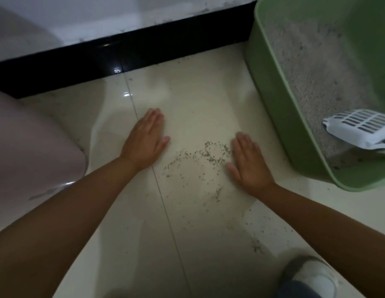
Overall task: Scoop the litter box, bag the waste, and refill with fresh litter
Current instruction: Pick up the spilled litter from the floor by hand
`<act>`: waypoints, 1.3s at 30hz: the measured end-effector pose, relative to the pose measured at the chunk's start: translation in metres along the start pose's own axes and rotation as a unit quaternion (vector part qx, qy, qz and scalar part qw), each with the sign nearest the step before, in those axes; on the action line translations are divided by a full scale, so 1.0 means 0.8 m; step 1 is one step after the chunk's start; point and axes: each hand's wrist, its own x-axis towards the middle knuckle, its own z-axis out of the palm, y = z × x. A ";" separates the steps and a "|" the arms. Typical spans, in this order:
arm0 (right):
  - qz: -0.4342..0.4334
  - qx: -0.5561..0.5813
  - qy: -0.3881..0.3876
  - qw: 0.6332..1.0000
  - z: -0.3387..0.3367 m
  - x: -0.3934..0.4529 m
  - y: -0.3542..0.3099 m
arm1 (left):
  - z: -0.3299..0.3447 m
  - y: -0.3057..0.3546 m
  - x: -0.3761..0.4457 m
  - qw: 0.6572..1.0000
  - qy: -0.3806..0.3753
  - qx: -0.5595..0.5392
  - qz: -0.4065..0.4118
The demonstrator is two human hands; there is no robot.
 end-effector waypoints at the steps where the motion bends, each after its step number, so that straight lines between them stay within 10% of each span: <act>1: -0.026 0.003 0.009 1.000 0.003 0.008 -0.008 | -0.005 -0.004 0.006 1.000 0.006 0.008 -0.009; 11: -0.251 -0.033 -0.056 0.966 0.010 0.010 -0.036 | -0.029 0.001 0.103 0.994 -0.041 0.095 -0.026; 17: -0.078 -0.012 0.073 0.994 -0.021 0.030 0.020 | -0.006 0.008 0.097 0.990 -0.056 0.124 0.026; 21: 0.100 0.067 0.065 0.991 -0.036 0.050 0.030 | 0.003 0.014 0.067 0.986 -0.079 0.108 0.100; 26: 0.125 0.005 0.040 0.991 -0.036 0.068 0.020 | 0.025 0.026 0.017 0.968 -0.087 0.111 0.208; 39: -0.294 -0.072 -0.091 0.949 0.019 0.013 -0.048 | 0.026 -0.006 -0.111 0.988 -0.078 0.096 0.092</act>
